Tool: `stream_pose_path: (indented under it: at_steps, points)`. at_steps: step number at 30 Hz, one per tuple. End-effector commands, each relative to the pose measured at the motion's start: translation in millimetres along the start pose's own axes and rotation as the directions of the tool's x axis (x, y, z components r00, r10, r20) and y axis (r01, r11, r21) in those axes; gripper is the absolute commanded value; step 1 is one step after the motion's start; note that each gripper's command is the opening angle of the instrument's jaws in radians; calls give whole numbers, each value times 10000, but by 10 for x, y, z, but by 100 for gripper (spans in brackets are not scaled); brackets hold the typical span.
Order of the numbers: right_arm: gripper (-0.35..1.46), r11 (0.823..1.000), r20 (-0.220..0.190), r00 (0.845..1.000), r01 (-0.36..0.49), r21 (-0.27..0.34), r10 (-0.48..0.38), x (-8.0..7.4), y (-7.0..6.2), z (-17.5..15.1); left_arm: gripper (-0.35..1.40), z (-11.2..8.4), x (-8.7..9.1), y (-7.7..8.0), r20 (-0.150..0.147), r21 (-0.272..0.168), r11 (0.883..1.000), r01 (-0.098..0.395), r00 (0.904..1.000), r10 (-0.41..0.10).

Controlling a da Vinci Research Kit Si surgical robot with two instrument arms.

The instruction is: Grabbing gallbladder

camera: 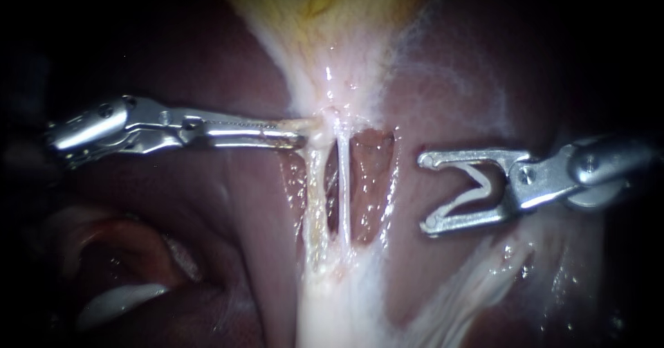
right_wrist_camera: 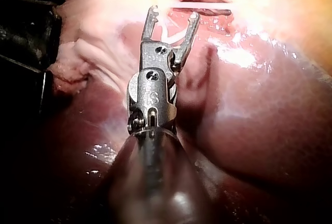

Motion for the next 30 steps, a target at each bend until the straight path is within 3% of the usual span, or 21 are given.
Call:
stream_pose_path:
  at_steps: [1,9,13,21,30]
  points:
    - [45,10000,0,10000,0,1,0,0,0,0,-35,0,-1,-2,29,51,10000,53,10000,-53]
    - [45,10000,0,10000,0,1,0,0,0,0,-35,-6,-17,-13,34,39,9996,263,9996,-263]
    - [45,10000,0,10000,1,3,-1,0,0,-1,-35,-19,-32,-13,43,124,9993,354,9994,-355]
    - [45,10000,-1,10000,2,5,-2,0,0,-1,-35,-55,-62,-17,433,-55,9978,659,9969,-656]
    - [45,10000,0,10000,1,4,-1,-1,0,-1,-35,-67,-81,-32,682,-137,9980,619,9958,-608]
